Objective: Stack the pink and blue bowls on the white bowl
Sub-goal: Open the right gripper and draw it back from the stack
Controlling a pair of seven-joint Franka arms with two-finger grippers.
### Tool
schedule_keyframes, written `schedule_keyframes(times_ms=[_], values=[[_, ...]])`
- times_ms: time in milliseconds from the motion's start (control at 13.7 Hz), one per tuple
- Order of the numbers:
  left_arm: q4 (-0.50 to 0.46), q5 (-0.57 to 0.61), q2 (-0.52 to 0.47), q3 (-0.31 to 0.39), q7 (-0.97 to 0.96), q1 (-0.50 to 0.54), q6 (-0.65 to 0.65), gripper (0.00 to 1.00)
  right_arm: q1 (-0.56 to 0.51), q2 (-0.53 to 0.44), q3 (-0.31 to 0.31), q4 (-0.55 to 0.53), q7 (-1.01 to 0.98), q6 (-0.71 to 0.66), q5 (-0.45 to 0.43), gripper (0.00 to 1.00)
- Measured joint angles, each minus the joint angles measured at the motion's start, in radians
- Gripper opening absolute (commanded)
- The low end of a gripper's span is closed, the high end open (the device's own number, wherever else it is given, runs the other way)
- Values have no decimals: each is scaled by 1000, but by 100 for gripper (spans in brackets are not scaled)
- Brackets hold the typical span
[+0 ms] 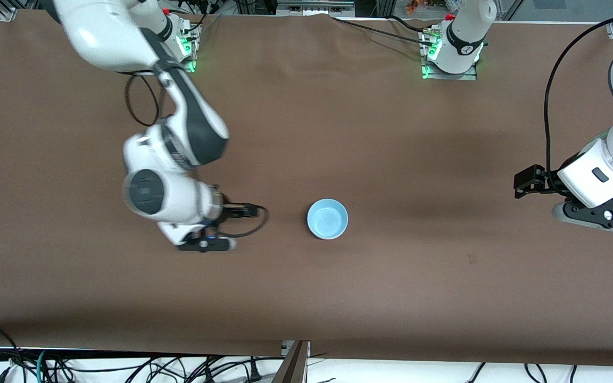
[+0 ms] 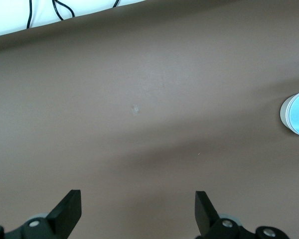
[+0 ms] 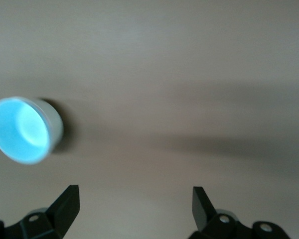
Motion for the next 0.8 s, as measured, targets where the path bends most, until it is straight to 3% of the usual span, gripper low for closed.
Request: schedule_keyframes(times_ms=[292,803], values=[[-2,0,0,0,0,0,0,100,-119,-164,-22,-36,-209,-169,-79,100],[-3,0,0,2,0,6,0,100,-204,-491,-103,-243,-221,-202,-137,100]])
